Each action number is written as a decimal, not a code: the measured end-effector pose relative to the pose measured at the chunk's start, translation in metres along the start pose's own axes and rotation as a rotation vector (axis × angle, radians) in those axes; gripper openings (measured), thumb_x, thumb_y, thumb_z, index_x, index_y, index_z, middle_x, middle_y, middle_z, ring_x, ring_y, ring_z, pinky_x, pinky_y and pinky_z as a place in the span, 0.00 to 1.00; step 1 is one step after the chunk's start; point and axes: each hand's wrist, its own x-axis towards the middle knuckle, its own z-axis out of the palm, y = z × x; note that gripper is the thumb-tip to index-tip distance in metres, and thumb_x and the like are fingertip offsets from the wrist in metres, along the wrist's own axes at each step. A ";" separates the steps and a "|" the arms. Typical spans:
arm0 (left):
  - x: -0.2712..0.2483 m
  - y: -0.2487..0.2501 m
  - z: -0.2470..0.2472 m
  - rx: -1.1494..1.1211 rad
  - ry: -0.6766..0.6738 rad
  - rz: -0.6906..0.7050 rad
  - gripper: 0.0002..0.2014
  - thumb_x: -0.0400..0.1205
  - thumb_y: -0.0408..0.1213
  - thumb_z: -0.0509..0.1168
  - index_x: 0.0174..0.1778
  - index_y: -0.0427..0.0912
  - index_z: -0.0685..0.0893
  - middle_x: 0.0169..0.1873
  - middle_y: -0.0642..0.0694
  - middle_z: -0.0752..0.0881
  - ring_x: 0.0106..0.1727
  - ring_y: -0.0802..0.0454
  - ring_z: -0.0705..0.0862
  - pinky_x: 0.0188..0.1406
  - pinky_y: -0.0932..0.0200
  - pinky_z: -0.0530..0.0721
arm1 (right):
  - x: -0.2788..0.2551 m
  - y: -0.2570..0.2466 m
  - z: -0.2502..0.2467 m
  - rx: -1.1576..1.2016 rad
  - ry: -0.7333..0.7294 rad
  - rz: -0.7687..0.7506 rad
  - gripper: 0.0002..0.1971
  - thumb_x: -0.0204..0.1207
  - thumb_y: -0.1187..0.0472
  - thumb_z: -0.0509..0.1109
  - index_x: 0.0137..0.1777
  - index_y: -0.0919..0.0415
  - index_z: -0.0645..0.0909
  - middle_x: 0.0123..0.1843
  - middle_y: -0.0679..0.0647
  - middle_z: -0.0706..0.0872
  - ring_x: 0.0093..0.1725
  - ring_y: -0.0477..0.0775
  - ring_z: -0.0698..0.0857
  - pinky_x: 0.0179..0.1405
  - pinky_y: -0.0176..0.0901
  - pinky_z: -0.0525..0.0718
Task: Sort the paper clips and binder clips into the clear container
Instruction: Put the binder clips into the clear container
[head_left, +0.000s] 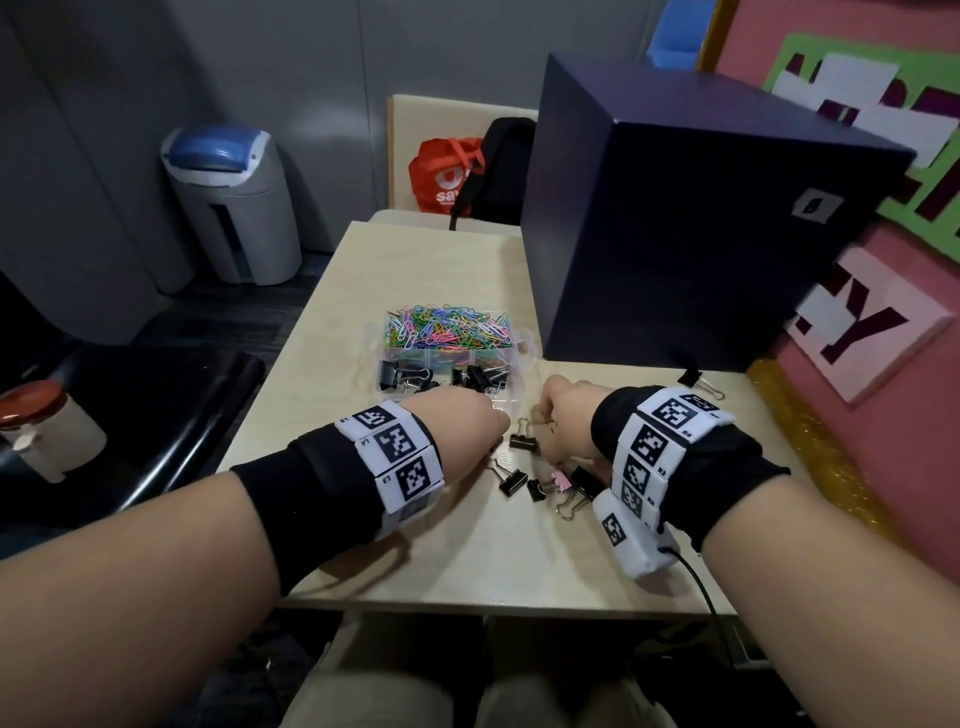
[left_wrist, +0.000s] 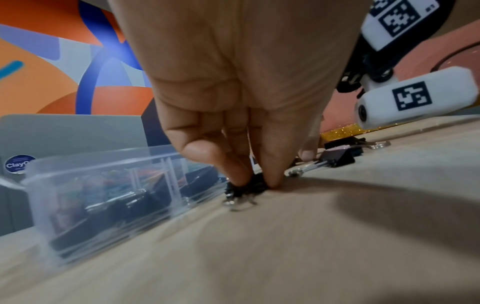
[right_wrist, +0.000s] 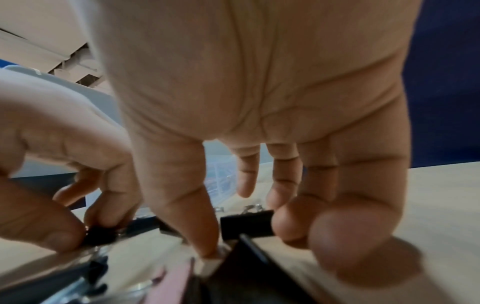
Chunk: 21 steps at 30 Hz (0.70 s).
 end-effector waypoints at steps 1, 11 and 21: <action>0.000 0.000 -0.001 -0.004 -0.011 -0.012 0.14 0.80 0.26 0.60 0.61 0.39 0.76 0.55 0.40 0.82 0.57 0.40 0.82 0.46 0.52 0.77 | 0.000 -0.001 0.000 0.002 0.008 -0.005 0.25 0.72 0.57 0.73 0.67 0.55 0.69 0.64 0.57 0.78 0.49 0.58 0.81 0.42 0.45 0.81; -0.006 -0.011 -0.001 -0.055 0.011 -0.059 0.15 0.81 0.29 0.61 0.64 0.42 0.77 0.55 0.42 0.83 0.55 0.41 0.84 0.48 0.49 0.83 | 0.000 -0.007 -0.007 -0.162 0.110 -0.091 0.16 0.77 0.56 0.66 0.63 0.60 0.80 0.63 0.58 0.83 0.54 0.55 0.80 0.55 0.45 0.83; -0.008 -0.015 0.001 0.056 -0.115 -0.109 0.11 0.82 0.33 0.61 0.59 0.39 0.83 0.49 0.43 0.87 0.51 0.43 0.86 0.37 0.56 0.78 | -0.021 -0.017 -0.037 0.087 0.290 -0.184 0.15 0.75 0.55 0.70 0.61 0.56 0.80 0.55 0.52 0.84 0.47 0.52 0.81 0.37 0.42 0.79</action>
